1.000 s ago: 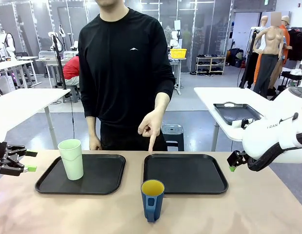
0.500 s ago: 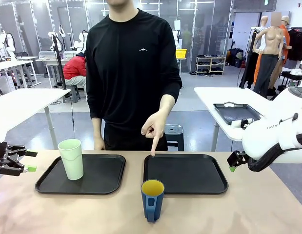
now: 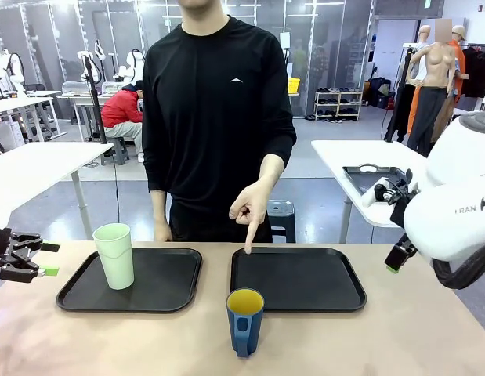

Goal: Sort and store the cups by type.
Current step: Pick up the Handle plastic cup and place it into the empty Flat Tray.

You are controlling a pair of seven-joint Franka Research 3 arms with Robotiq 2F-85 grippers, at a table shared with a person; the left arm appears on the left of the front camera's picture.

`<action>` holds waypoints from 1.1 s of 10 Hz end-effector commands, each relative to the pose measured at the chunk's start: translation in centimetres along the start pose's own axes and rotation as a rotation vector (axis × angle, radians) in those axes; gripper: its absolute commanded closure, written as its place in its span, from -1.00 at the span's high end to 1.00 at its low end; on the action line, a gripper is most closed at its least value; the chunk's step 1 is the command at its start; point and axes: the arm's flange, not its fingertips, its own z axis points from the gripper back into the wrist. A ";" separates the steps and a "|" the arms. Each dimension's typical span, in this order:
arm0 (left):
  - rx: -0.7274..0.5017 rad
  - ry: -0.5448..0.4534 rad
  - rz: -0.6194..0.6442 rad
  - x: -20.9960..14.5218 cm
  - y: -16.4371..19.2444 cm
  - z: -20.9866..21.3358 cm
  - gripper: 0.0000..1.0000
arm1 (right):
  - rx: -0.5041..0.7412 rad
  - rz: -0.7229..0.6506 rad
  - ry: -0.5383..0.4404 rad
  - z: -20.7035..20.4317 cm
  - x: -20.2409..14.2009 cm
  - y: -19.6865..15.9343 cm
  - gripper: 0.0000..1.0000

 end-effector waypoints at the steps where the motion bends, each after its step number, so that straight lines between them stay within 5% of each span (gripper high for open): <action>1: 0.003 -0.017 -0.009 -0.1 0.2 -0.1 1.00 | 0.015 0.216 0.013 1.4 -2.5 1.5 1.00; 6: 0.003 -0.017 -0.009 -0.1 0.2 -0.1 1.00 | 0.038 0.712 -0.037 2.4 -3.0 3.8 1.00; 11: 0.003 -0.017 -0.009 -0.1 0.2 -0.1 1.00 | 0.031 0.693 -0.028 3.0 0.9 2.5 1.00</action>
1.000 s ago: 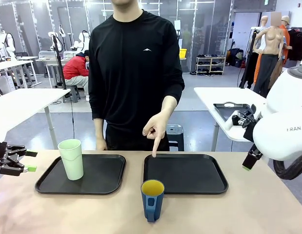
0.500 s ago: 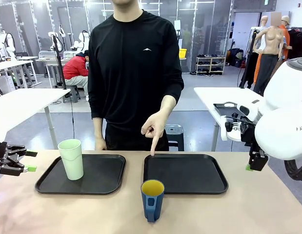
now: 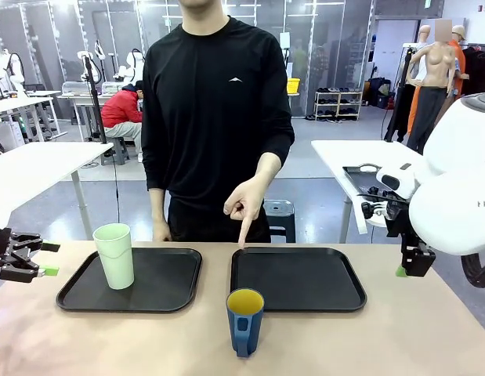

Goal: Sort and store the cups by type.
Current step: Pick up the Handle plastic cup and place it into the empty Flat Tray.

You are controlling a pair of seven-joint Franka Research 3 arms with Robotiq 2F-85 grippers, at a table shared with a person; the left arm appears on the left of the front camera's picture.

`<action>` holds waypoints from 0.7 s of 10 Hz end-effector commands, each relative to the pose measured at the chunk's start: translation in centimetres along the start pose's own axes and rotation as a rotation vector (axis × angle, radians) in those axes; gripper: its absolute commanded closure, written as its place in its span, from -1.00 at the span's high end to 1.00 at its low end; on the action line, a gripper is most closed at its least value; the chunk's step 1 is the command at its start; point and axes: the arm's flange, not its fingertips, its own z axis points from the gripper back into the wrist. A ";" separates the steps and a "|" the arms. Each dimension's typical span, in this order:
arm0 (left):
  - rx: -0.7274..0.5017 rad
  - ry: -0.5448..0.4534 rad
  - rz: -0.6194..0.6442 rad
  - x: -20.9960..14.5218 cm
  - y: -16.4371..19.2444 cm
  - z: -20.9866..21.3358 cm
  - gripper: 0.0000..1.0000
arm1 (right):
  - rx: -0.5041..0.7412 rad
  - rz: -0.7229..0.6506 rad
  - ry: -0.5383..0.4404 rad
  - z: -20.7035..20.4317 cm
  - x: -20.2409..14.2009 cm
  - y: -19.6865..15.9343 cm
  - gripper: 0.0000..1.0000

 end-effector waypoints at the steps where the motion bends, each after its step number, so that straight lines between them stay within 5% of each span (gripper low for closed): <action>1: 0.003 -0.017 -0.009 -0.1 0.1 -0.1 1.00 | -0.009 -0.026 0.004 0.1 0.2 0.0 1.00; 7: 0.003 -0.017 -0.009 -0.1 0.1 -0.1 1.00 | 0.176 0.120 -0.047 -2.3 -0.9 0.8 1.00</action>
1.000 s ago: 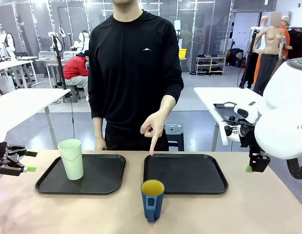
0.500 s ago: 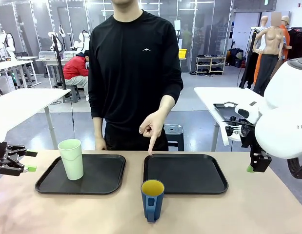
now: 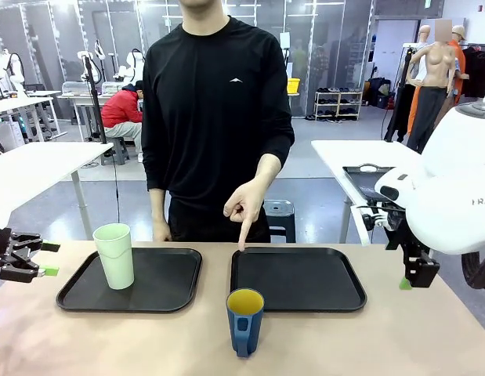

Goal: Sort and store the cups by type.
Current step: Pick up the Handle plastic cup and place it into the empty Flat Tray.

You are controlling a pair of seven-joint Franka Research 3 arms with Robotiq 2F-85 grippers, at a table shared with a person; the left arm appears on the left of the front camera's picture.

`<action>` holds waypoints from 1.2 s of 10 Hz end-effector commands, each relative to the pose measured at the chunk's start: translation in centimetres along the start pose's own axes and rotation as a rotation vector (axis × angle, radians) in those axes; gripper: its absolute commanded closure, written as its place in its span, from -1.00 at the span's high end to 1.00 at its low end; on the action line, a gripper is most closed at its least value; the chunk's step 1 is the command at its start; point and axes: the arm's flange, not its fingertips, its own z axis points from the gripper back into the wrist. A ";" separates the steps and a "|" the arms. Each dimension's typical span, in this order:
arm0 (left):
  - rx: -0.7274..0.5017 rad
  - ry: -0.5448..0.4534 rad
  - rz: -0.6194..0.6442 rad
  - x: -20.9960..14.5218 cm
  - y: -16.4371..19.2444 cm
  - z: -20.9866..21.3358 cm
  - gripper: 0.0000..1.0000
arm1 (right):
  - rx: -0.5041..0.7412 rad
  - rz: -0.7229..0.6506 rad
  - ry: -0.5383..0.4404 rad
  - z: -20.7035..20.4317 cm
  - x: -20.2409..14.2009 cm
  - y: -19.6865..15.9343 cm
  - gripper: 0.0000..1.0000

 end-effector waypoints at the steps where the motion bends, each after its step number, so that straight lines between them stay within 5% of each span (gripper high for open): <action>1: 0.003 -0.017 -0.009 -0.1 0.1 -0.1 1.00 | 0.082 0.044 -0.057 -1.6 -0.4 0.0 1.00; 5: 0.003 -0.017 -0.009 -0.1 0.1 -0.1 1.00 | 0.110 0.046 -0.292 -7.1 -0.1 1.3 1.00; 10: 0.003 -0.017 -0.009 -0.1 0.1 -0.1 1.00 | 0.170 0.149 -0.783 -10.6 0.6 2.9 1.00; 12: 0.003 -0.017 -0.009 -0.1 0.1 -0.1 1.00 | 0.200 0.151 -0.892 -12.3 1.2 2.7 1.00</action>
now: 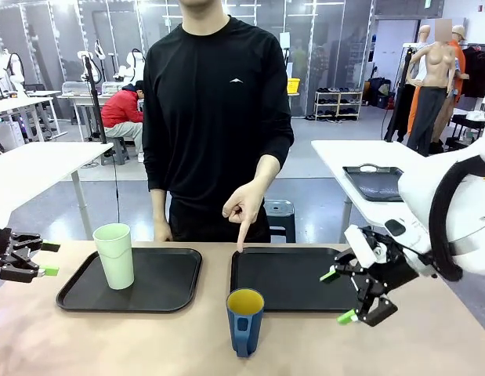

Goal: Sort and store the cups by type.
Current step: Pick up the Handle plastic cup and place it into the empty Flat Tray.

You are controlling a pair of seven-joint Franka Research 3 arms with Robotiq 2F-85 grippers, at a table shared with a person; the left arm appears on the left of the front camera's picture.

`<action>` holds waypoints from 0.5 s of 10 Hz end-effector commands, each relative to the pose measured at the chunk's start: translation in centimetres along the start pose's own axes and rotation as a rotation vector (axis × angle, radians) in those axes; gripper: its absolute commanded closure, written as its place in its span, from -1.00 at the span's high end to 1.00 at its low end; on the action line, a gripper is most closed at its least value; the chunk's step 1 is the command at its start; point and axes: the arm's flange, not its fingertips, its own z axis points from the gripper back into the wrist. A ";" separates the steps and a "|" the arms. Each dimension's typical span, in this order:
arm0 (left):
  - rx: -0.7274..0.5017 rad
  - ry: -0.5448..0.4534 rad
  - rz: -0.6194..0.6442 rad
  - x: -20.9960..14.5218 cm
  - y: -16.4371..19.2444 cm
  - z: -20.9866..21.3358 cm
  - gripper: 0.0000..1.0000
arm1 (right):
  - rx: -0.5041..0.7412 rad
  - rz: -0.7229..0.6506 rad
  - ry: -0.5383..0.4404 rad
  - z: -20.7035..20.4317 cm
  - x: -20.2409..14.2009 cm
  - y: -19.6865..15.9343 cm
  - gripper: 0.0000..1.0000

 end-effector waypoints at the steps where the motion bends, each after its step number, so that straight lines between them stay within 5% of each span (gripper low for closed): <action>1: 0.004 -0.017 -0.009 -0.1 0.1 -0.1 1.00 | 0.046 -0.023 -0.091 -1.7 -3.0 -0.4 1.00; 5: 0.004 -0.017 -0.009 -0.1 0.1 -0.1 1.00 | 0.021 -0.097 -0.252 -4.4 -4.5 -1.2 1.00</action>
